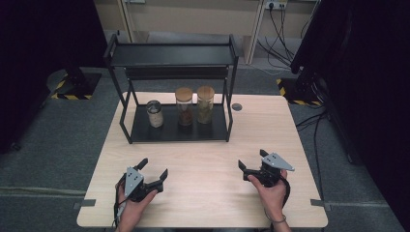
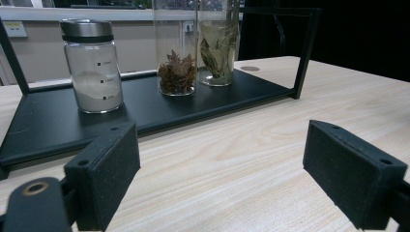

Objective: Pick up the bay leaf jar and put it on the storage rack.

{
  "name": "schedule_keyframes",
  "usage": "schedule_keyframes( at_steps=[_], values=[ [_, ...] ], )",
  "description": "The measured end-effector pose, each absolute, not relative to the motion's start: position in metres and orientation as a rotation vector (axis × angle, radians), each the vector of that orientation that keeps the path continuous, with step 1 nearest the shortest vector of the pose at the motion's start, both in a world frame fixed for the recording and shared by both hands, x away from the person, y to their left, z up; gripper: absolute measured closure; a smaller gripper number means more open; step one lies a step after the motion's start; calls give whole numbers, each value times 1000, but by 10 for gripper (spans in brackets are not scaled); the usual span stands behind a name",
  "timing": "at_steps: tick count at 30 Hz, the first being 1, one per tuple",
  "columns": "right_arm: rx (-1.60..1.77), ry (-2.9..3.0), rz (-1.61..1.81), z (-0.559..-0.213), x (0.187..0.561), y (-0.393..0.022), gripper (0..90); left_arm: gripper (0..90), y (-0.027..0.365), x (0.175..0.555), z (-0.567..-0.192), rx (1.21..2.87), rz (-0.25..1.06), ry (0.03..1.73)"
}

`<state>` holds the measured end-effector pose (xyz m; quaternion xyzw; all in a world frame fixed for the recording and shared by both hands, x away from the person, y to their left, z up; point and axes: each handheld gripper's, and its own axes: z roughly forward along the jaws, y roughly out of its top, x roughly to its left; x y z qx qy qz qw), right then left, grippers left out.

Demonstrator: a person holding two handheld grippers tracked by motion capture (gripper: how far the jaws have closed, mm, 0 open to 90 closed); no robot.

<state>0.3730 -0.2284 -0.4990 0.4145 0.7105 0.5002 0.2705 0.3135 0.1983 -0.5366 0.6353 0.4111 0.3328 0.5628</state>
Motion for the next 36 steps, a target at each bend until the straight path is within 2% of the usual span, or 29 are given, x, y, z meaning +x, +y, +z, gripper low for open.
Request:
schedule_keyframes(
  at_steps=[36],
  values=[
    [1160,1872,1334,-507,361,-254,16,127,199,313,-537,1487,787,975]
  ],
)
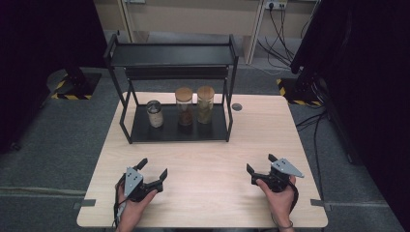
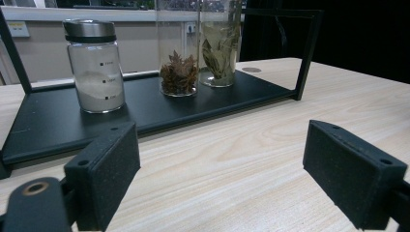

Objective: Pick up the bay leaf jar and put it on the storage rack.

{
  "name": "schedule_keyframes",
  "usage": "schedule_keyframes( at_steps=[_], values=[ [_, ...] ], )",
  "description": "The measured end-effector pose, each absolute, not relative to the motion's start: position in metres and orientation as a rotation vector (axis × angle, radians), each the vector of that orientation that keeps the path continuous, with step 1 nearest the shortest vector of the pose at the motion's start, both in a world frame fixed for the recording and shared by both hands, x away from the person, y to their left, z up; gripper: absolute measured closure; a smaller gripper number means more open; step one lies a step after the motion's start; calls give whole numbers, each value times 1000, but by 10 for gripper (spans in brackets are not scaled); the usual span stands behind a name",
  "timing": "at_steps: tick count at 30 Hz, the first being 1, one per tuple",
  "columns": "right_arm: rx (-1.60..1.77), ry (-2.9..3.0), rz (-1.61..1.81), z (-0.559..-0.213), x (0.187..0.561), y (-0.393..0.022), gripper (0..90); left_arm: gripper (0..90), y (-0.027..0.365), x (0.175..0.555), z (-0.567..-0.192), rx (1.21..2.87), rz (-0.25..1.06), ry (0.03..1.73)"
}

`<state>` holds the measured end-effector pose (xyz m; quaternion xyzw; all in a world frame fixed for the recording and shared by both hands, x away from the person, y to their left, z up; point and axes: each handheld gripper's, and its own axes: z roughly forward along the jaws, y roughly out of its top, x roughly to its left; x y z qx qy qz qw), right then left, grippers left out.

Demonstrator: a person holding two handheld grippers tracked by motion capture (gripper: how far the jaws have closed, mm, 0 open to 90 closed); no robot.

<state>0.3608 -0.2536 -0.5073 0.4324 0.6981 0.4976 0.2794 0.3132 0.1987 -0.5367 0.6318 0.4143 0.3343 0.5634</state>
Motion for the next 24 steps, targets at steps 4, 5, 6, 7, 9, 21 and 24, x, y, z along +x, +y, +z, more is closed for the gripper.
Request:
schedule_keyframes(
  at_steps=[4,5,6,7,9,21,24],
  values=[
    [1162,1869,1332,-508,360,-255,16,127,199,313,-537,1484,786,976],
    [1163,1868,1333,-509,360,-255,16,127,199,313,-537,1484,786,976],
    [1164,1867,1333,-509,360,-255,16,127,199,313,-537,1484,786,976],
    [1166,1867,1332,-509,360,-256,16,127,199,313,-537,1484,786,976],
    [1171,1866,1330,-511,360,-256,16,127,199,313,-537,1484,786,976],
    [1182,1871,1315,-517,359,-257,16,127,199,313,-537,1484,785,976],
    [1185,1873,1312,-519,360,-257,16,127,199,313,-537,1484,784,975]
  ],
)
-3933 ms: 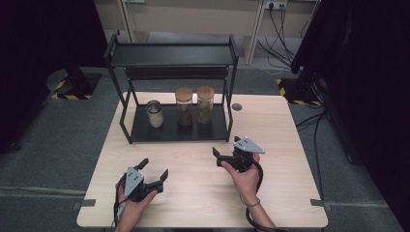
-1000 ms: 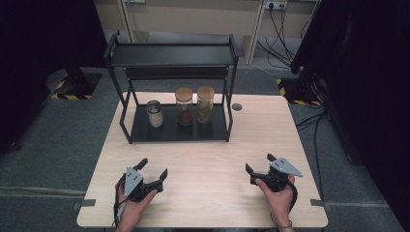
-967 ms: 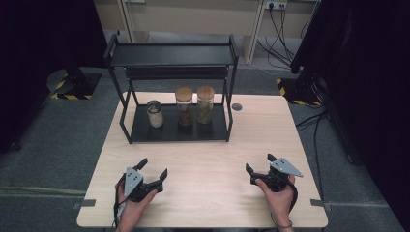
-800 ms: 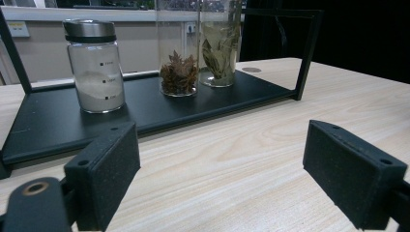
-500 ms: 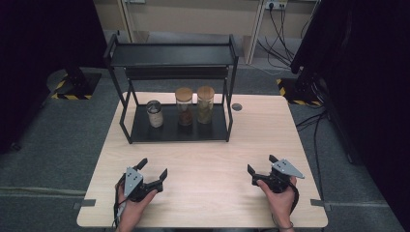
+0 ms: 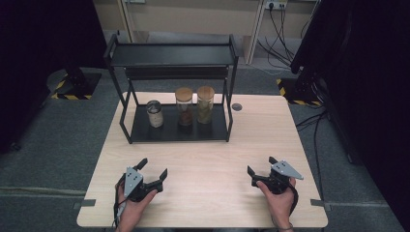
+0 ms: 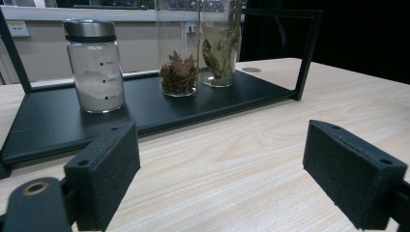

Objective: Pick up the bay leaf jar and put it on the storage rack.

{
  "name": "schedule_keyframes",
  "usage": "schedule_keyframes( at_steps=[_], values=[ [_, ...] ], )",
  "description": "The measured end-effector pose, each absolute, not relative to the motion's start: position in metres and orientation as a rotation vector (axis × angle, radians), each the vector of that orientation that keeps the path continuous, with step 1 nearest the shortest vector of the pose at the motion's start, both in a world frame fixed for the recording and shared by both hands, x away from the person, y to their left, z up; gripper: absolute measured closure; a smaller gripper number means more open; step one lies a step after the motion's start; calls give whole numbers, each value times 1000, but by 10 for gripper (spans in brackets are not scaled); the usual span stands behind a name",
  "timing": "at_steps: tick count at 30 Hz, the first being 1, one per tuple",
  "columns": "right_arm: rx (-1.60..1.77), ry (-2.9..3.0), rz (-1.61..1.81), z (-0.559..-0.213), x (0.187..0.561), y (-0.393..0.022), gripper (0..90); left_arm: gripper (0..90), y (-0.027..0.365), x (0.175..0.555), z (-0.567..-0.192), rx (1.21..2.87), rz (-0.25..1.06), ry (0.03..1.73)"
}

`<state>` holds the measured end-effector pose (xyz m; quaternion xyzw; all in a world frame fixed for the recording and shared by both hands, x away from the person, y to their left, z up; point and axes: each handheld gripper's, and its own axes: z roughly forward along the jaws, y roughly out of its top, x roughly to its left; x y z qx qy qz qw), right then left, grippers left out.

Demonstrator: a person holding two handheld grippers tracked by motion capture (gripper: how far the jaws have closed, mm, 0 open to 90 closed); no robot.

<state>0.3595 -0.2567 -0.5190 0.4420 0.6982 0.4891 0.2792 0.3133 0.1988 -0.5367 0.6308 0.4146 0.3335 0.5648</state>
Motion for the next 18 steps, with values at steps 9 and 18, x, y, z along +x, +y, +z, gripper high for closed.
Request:
schedule_keyframes(
  at_steps=[9,18],
  values=[
    [1198,1870,1311,-523,359,-258,16,127,199,313,-537,1489,784,973],
    [1208,1861,1312,-523,359,-258,15,127,199,313,-537,1484,779,975]
  ],
)
